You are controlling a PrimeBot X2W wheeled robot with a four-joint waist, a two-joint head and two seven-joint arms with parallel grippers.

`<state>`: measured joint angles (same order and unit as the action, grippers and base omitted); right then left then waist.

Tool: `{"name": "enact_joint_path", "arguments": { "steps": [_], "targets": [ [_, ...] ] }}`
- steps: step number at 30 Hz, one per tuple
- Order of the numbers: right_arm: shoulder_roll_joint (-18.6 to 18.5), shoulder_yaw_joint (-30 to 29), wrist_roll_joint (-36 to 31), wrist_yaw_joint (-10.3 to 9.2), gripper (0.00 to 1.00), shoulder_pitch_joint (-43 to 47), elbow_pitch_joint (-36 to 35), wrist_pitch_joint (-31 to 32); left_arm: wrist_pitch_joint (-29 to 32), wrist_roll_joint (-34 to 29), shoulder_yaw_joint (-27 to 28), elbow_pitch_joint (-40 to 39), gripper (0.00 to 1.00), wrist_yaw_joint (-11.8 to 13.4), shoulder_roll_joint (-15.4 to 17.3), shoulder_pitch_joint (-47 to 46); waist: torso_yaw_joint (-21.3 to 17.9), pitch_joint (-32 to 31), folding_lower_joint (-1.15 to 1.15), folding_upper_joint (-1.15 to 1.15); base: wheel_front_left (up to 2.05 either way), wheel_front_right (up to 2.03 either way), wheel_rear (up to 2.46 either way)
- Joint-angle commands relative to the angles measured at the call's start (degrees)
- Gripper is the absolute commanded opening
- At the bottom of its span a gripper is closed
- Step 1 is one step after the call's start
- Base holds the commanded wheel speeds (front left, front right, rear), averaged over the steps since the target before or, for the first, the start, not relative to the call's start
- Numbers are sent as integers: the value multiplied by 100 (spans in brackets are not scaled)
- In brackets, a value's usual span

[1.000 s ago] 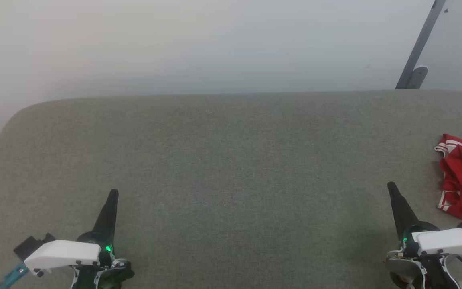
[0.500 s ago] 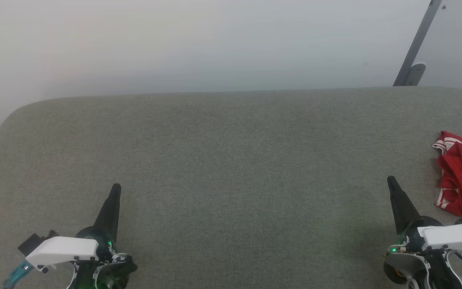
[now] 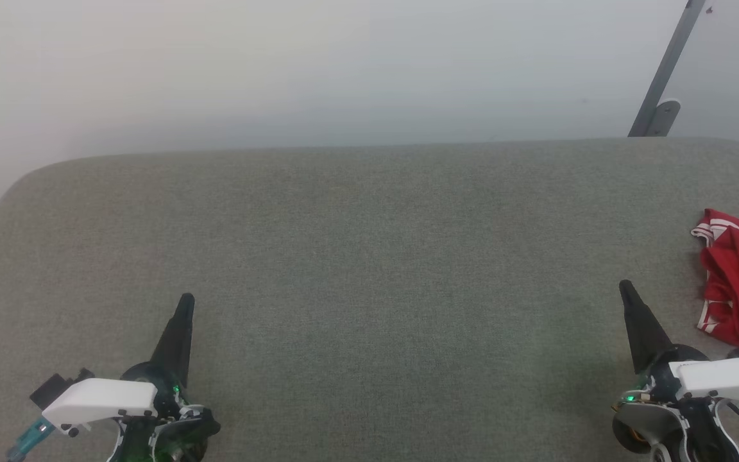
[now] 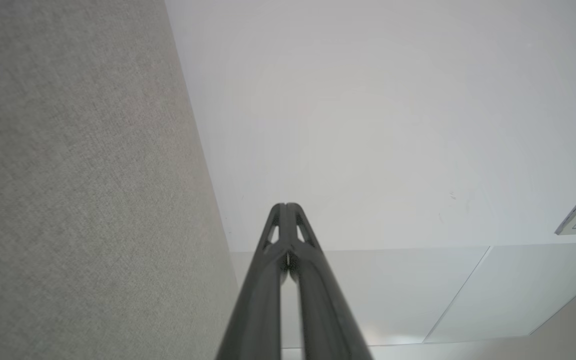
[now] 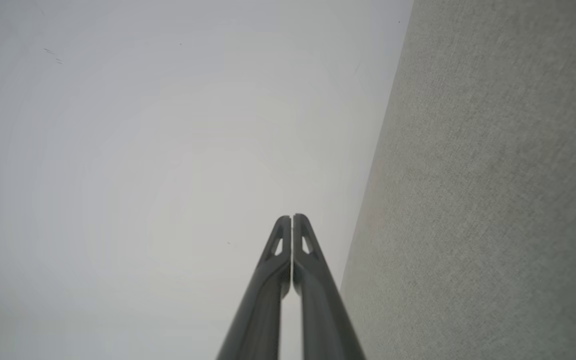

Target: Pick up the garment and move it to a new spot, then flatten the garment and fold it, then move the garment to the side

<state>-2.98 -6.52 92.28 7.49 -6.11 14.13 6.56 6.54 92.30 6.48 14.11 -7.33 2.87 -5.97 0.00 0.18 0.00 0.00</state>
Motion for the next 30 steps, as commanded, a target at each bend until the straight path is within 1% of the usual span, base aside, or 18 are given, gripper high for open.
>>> {"name": "enact_joint_path", "arguments": {
  "steps": [1,30],
  "targets": [
    [20,-7,23,0,0,-34,-18,17,21,19,19,-1,0,-31,-14,-63,0,0,0,0,0,0,0],
    [20,-6,24,0,0,-33,-16,15,20,20,17,-3,0,-32,-14,-63,0,0,0,0,0,0,0]
  ]
}}
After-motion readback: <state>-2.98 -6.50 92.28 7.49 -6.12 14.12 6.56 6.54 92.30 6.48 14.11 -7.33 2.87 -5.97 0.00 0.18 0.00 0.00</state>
